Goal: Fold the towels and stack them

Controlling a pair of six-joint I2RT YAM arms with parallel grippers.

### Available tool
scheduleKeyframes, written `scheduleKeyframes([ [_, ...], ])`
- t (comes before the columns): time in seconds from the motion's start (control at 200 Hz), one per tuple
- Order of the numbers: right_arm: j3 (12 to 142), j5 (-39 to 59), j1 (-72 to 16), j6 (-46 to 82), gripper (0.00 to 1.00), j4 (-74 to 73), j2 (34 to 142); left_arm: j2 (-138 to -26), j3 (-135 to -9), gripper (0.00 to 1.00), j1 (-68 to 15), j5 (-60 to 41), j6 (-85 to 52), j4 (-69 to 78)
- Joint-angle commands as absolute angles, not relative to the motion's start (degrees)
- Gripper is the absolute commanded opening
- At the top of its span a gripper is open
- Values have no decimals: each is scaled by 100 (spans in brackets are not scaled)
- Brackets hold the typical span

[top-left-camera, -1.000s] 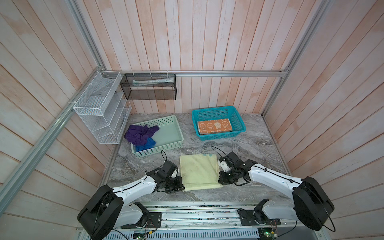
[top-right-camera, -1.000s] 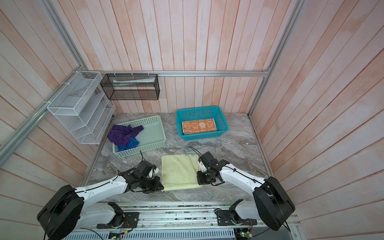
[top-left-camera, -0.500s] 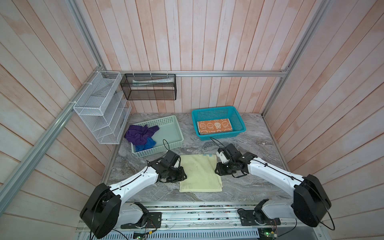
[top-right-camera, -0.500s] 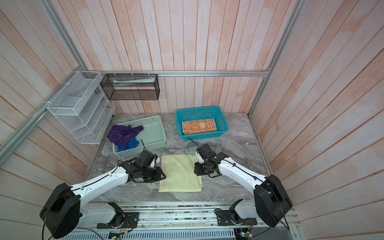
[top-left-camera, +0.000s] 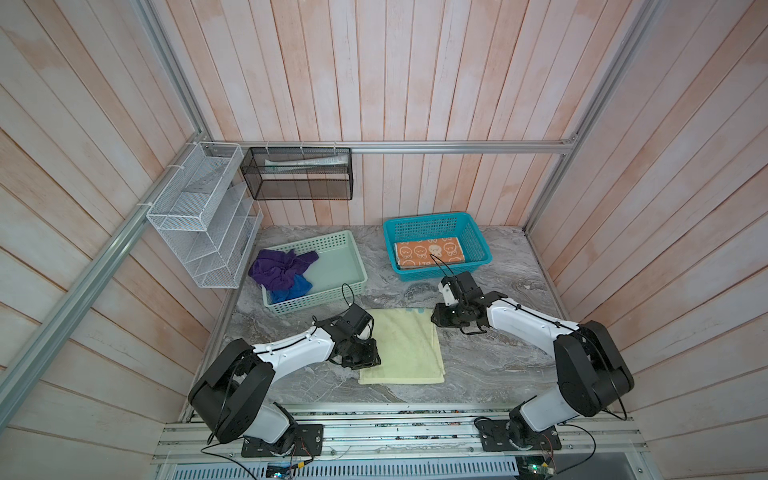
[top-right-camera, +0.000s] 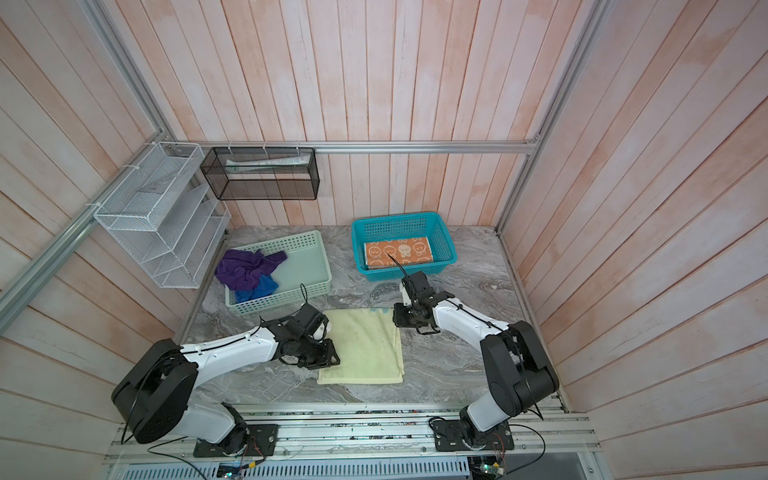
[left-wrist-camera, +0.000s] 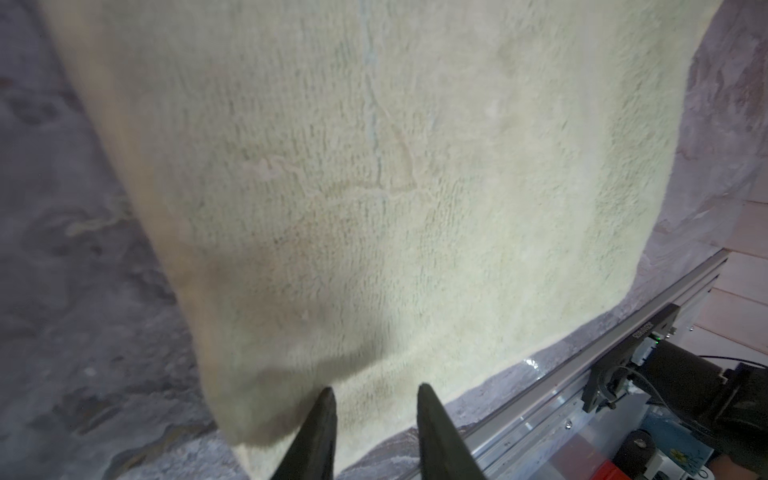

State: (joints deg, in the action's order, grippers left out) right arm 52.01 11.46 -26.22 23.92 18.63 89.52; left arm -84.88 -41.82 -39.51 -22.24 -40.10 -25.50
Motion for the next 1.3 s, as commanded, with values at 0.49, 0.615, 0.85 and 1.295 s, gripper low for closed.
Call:
scheduleKeyframes([
  [0.49, 5512, 2232, -2303, 2361, 0, 1069, 9910, -8775, -3802, 34, -4045, -2379, -3876, -2068],
  [0.615, 5554, 2309, -2182, 2312, 0, 1105, 9863, -8890, -3674, 33, -4045, -2279, -3762, -2105],
  [0.85, 5999, 2509, -1821, 2069, 0, 1459, 10149, -8928, -3388, 33, -4050, -2235, -3731, -2043],
  [1.295, 5996, 1700, -2007, 2120, 42, 1917, 9777, -8318, -4114, 43, -4036, -2156, -3718, -2454],
])
